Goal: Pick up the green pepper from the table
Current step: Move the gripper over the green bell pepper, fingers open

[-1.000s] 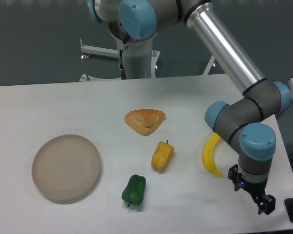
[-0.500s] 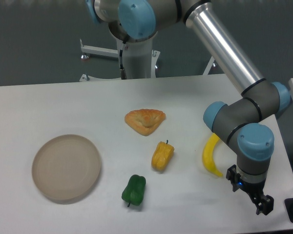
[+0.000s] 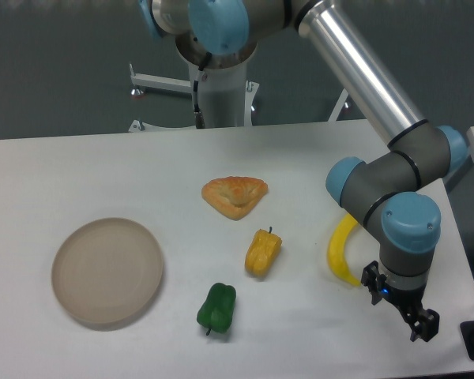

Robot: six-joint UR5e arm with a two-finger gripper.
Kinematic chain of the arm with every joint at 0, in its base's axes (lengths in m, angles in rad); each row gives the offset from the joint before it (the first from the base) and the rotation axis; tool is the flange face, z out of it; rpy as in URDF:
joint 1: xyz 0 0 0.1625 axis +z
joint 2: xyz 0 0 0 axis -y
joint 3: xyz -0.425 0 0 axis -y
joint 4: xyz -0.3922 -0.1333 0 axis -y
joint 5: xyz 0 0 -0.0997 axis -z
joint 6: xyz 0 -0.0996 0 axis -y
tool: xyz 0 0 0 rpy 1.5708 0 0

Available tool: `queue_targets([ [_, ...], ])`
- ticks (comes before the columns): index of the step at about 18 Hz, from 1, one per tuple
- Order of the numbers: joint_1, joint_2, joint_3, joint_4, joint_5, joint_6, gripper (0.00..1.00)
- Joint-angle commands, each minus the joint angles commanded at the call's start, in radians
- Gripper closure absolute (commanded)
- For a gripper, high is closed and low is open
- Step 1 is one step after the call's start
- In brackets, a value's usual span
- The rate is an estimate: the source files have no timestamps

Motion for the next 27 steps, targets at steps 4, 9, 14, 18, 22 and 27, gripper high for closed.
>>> queue_targets([
  [4,-0.032,0.083,-0.084,-0.002,-0.026,-0.138,0.0],
  [9,-0.067,0.201,-0.23,-0.024,-0.07,-0.351,0.0],
  [14,-0.116,0.272,-0.341,-0.025,-0.153,-0.549,0.0],
  [18,-0.175,0.264,-0.364,0.021,-0.179,-0.757,0.0],
  [22,-0.205,0.255,-0.414,0.087,-0.219,-0.862,0.0],
  [27,-0.241,0.23,-0.437,0.129,-0.219,-0.894,0.0],
])
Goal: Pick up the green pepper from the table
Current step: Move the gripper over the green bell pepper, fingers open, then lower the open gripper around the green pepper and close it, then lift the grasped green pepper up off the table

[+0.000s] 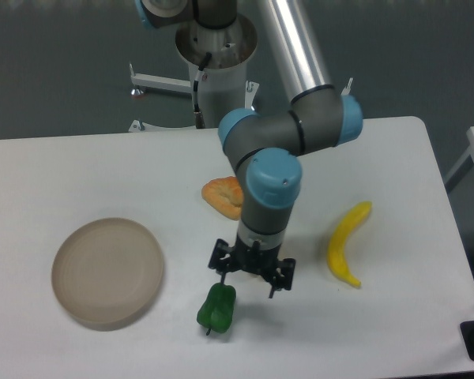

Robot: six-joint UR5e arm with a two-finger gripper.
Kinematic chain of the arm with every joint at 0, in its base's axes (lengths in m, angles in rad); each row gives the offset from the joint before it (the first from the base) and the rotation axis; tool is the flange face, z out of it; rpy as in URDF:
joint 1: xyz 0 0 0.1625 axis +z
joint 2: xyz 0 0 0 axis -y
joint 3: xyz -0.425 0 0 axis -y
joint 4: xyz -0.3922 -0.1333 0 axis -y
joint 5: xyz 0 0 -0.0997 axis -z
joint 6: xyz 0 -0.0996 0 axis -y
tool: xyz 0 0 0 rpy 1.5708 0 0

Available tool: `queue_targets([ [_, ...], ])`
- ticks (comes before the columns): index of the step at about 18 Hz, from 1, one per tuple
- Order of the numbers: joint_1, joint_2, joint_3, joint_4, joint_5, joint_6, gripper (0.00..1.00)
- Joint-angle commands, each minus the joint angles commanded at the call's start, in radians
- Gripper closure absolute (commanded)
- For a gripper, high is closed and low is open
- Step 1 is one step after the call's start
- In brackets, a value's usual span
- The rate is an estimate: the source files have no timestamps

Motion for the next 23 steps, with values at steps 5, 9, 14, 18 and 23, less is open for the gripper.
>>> queue_targets([
  [5,-0.02,-0.02,0.0,0.012,0.0,-0.012,0.0],
  [9,-0.025,-0.035,0.0,0.022,0.002,-0.008,0.0],
  [14,-0.028,-0.06,0.003,0.041,0.006,-0.003,0.0],
  [18,-0.028,-0.063,0.012,0.045,0.006,0.001,0.31],
  [23,-0.026,-0.061,0.015,0.043,0.008,0.018,0.63],
])
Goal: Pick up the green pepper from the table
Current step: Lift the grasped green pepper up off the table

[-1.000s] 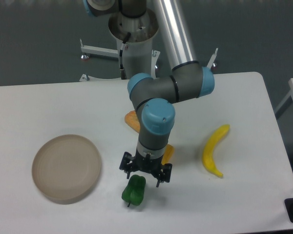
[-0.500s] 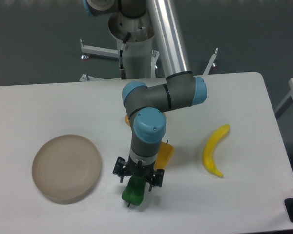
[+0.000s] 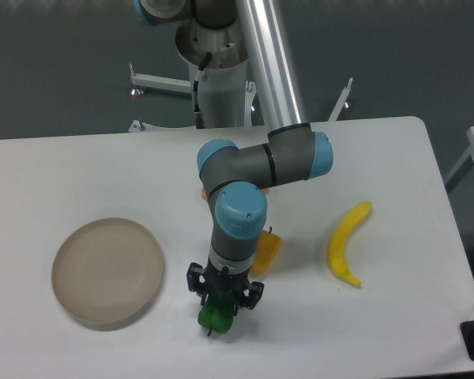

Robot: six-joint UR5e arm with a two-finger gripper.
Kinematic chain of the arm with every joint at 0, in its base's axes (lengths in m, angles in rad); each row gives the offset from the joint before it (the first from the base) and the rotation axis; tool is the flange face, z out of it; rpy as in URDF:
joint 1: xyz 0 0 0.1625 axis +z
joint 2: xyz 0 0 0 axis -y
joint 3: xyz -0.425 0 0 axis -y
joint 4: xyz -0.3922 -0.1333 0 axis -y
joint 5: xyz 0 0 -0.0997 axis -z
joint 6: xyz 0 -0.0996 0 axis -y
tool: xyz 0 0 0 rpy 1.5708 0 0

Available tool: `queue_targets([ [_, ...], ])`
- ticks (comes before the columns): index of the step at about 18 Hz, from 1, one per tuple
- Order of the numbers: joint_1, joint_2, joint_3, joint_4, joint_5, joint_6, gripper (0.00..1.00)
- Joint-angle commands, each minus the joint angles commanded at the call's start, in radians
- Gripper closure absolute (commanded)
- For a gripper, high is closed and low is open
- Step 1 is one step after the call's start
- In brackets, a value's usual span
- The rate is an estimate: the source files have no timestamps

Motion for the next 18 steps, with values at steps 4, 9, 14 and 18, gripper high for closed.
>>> queue_targets([
  [4,0.005,0.009,0.008,-0.002,0.002,0.008,0.64],
  [9,0.046,0.031,0.054,-0.015,0.043,0.107,0.64],
  [14,0.123,0.067,0.074,-0.049,0.054,0.289,0.64],
  [18,0.192,0.106,0.064,-0.08,0.077,0.434,0.64],
])
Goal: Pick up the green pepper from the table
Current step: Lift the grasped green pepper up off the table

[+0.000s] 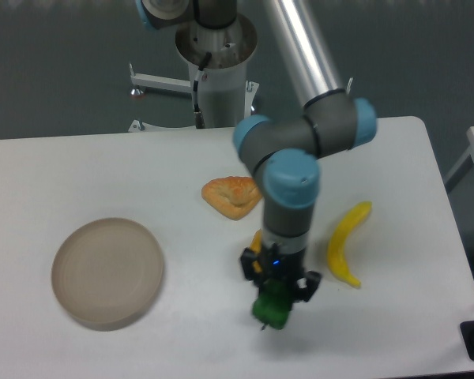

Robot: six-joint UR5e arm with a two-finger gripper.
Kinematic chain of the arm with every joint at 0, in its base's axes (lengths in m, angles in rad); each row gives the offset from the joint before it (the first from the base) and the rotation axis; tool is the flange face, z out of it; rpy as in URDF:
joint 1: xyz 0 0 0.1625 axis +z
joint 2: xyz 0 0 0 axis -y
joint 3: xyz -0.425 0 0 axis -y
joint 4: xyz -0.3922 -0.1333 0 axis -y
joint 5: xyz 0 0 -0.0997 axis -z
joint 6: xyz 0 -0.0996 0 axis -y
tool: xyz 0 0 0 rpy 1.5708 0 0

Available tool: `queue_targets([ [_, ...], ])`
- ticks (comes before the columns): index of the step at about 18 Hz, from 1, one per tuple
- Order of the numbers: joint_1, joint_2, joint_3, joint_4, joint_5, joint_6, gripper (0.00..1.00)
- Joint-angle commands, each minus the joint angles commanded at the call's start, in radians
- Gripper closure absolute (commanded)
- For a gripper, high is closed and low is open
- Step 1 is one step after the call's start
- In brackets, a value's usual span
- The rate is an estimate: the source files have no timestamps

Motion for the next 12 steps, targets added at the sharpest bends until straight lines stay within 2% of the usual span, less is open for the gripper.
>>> queue_targets([
  [6,0.051,0.009,-0.005,-0.011,0.002,0.158,0.64],
  [12,0.058,0.008,-0.011,-0.009,0.011,0.177,0.64],
])
